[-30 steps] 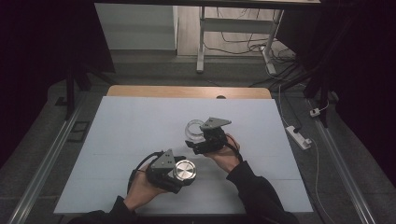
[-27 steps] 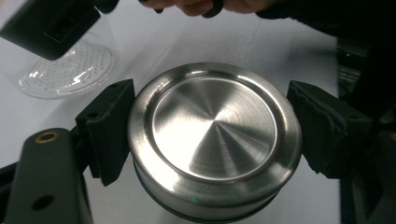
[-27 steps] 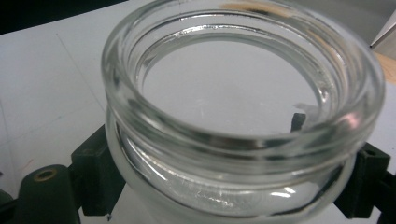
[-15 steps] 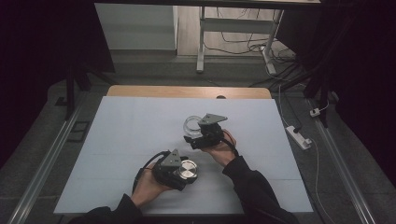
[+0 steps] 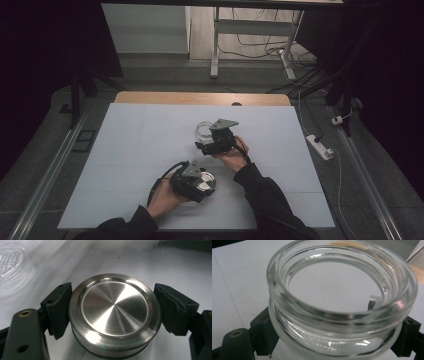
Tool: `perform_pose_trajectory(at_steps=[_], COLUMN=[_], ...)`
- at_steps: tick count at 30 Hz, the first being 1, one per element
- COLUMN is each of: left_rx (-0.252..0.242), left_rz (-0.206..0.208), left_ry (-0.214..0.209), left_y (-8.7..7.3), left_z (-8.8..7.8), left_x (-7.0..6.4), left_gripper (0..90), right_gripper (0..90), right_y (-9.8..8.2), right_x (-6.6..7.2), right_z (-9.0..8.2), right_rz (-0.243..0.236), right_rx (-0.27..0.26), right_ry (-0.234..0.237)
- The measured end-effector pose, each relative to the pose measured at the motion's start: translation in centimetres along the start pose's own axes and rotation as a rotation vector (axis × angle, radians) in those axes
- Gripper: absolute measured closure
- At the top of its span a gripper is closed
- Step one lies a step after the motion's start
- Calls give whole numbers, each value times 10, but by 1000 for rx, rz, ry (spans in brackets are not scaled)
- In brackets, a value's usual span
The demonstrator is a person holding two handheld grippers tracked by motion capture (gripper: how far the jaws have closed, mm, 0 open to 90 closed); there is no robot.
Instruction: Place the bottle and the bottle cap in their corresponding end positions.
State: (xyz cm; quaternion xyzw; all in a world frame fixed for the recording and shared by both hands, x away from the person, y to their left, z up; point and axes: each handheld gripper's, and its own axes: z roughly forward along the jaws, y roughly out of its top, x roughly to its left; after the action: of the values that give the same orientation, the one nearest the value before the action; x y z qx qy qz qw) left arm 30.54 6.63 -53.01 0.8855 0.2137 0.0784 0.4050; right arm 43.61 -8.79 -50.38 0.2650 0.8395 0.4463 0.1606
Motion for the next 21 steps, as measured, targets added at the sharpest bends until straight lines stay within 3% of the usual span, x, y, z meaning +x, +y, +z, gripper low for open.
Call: perform_pose_trajectory(at_steps=[7, 21], left_rx=[17, 65], left_rz=[-9, -27], left_ry=[4, -6], left_y=[0, 0], left_z=[6, 13], left_x=[2, 4], left_gripper=[200, 198], right_gripper=[149, 148], right_y=[-3, -9], right_x=[-2, -3], right_z=[11, 17], right_rz=[-2, -14], right_rx=[11, 13], right_ry=[-5, -6])
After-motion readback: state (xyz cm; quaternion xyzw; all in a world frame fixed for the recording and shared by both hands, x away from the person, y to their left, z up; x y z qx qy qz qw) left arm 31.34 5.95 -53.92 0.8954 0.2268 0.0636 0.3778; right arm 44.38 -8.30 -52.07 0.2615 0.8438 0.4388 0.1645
